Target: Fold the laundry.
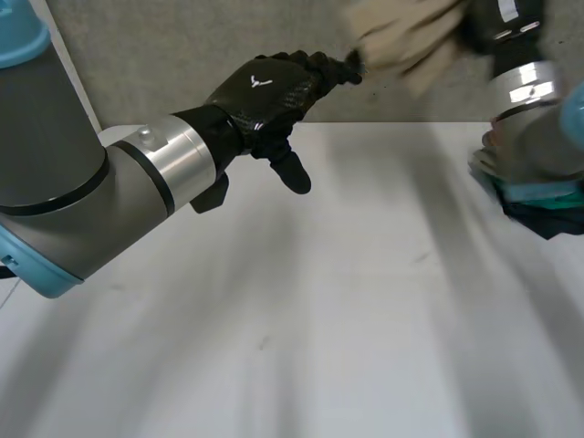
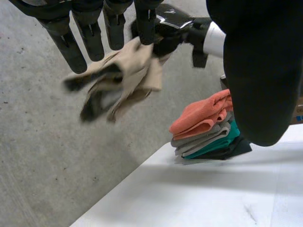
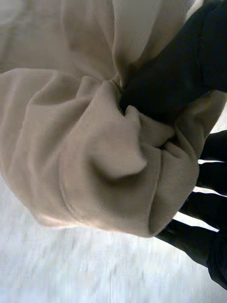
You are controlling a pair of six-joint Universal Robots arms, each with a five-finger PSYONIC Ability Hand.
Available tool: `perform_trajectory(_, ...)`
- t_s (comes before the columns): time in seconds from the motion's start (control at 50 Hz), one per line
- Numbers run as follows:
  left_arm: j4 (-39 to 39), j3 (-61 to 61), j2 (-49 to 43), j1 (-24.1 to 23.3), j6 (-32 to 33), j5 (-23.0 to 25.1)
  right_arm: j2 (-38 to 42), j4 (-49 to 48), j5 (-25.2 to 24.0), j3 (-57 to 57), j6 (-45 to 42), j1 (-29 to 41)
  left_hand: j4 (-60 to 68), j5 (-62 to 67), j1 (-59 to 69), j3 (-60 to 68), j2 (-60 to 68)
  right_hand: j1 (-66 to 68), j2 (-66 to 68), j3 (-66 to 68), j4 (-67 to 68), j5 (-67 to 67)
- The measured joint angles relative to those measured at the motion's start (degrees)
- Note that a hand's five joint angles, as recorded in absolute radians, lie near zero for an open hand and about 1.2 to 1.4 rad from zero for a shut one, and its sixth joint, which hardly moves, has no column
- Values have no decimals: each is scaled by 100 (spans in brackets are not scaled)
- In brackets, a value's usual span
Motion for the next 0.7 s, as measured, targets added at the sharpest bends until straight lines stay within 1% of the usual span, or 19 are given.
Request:
perform_trajectory(0.02,8,-1,17,0,0,0,-44,-20,-4,-18,108,-242,0,0,0,0,0,0,0,0,0,4)
perform_trajectory(0.06,12,-4,27,-3,0,-1,-70,-21,-22,-41,227,-501,0,0,0,0,0,0,0,2,0,20)
perform_trajectory(0.12,14,-35,39,-18,-8,-1,-8,108,-175,-133,586,-1252,0,0,0,0,0,0,1,32,1,37)
perform_trajectory(0.14,13,-50,39,-27,-13,0,71,201,-305,-183,719,-1523,0,0,0,0,0,0,24,56,2,37)
perform_trajectory(0.2,11,-83,37,-44,-27,0,296,428,-645,-289,941,-1988,0,0,0,0,0,0,24,85,8,37)
perform_trajectory(0.24,11,-116,35,-56,-41,0,567,689,-1049,-399,1101,-2350,0,0,0,0,0,0,24,106,22,37)
perform_trajectory(0.26,11,-124,34,-58,-45,0,642,759,-1155,-425,1135,-2431,0,0,0,0,0,0,24,114,25,37)
perform_trajectory(0.3,11,-153,30,-68,-58,0,969,1034,-1606,-534,1232,-2722,0,0,0,0,0,0,24,132,38,58)
perform_trajectory(0.38,12,-181,15,-87,-70,0,1507,1387,-2227,-648,1294,-3074,0,0,0,0,0,0,60,195,57,255)
perform_trajectory(0.44,13,-186,2,-103,-72,-1,1771,1507,-2465,-667,1293,-3235,0,0,0,0,0,0,60,201,57,361)
perform_trajectory(0.52,13,-186,-1,-118,-72,-1,1854,1536,-2537,-592,1272,-3330,0,0,0,0,0,-54,-137,48,-159,266)
perform_trajectory(0.54,13,-186,0,-120,-72,0,1810,1534,-2540,-508,1260,-3350,0,0,0,0,0,-859,-1368,-1252,-1477,-911)
perform_trajectory(0.58,13,-185,8,-131,-72,-1,1635,1513,-2524,-334,1252,-3360,0,0,0,0,0,-2690,-3260,-3131,-3231,-2352)
perform_trajectory(0.62,15,-182,18,-150,-71,-1,1413,1491,-2499,-150,1258,-3359,0,0,0,0,0,-4002,-4796,-4678,-4842,-3648)
perform_trajectory(0.64,16,-180,28,-172,-71,0,1230,1477,-2478,-2,1264,-3357,0,0,0,0,0,-4441,-5284,-5203,-5435,-4348)
perform_trajectory(0.7,19,-177,48,-218,-71,0,849,1458,-2434,308,1268,-3359,0,0,0,0,0,-4770,-5412,-5362,-5638,-4951)
